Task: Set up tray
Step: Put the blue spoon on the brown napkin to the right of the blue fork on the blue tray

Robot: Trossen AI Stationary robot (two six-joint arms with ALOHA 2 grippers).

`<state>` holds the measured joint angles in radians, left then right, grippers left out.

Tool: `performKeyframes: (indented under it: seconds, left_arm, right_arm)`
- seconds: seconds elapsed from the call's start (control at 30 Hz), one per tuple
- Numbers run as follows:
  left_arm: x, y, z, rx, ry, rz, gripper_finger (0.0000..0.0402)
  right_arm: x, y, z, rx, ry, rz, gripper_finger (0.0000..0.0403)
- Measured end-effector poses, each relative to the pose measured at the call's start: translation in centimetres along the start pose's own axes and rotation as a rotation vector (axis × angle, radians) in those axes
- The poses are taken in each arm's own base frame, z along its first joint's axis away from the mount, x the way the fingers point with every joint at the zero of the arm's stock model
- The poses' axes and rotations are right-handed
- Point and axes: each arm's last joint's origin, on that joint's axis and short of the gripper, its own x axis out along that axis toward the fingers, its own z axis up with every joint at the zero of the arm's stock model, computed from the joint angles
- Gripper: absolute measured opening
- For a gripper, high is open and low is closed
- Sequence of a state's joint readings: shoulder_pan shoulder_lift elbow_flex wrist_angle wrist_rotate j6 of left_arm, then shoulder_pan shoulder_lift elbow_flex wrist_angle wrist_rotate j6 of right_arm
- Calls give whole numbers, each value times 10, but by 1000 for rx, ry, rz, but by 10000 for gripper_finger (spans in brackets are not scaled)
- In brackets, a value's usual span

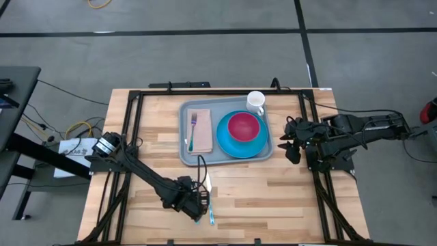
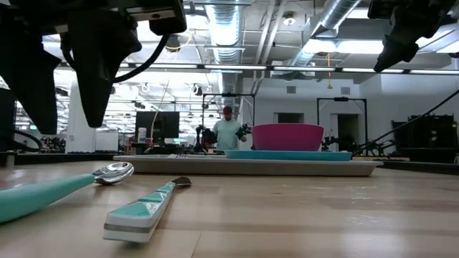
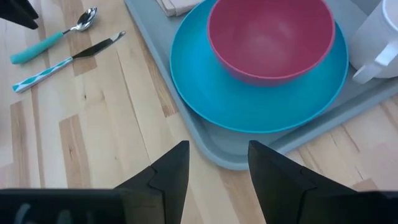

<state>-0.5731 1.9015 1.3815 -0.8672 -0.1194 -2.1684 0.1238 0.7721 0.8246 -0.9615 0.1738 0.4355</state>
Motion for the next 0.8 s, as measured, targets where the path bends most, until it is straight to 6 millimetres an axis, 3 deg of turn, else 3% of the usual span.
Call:
performKeyframes:
  seconds: [0.3, 0.8]
  left_arm:
    - [1, -3, 4, -47, -3, -2, 139]
    - [45, -8, -8, -55, 71, 57, 140]
  right_arm:
    - [0, 0, 0, -1, 1, 2, 155]
    - [-1, 1, 1, -13, -14, 25, 155]
